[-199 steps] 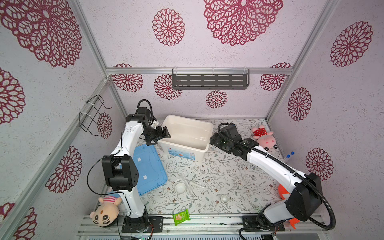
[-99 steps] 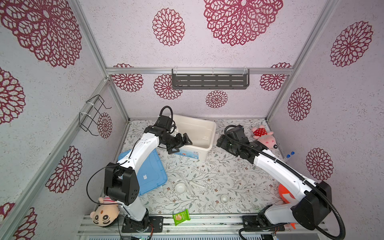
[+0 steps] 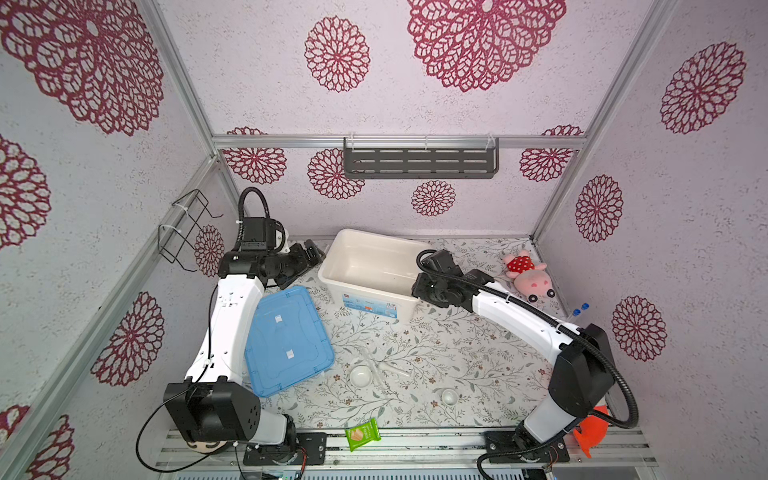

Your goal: Organize the chemistry lab equipment

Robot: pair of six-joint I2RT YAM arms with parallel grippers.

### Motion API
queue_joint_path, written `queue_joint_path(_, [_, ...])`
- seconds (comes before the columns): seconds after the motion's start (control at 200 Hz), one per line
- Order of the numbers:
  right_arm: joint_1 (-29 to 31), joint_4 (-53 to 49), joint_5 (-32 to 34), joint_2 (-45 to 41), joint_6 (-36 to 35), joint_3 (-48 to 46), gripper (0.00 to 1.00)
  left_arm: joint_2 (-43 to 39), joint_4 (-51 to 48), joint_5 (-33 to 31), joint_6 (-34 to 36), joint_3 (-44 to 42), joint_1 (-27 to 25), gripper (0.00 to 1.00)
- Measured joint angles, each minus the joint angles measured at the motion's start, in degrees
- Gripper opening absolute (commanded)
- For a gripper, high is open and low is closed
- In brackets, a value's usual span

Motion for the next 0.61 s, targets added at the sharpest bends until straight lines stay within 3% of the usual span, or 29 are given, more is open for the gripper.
queue_joint_path(0.31, [-0.9, -6.1, 3.1, 2.1, -2.6, 3.8, 0.23, -2.4, -2.5, -0.9, 1.6, -3.7, 0.3, 0.97])
queue_joint_path(0.605, [-7.9, -10.8, 3.2, 0.3, -13.6, 3.3, 0.17, -2.7, -2.0, -0.2, 1.6, -5.3, 0.3, 0.98])
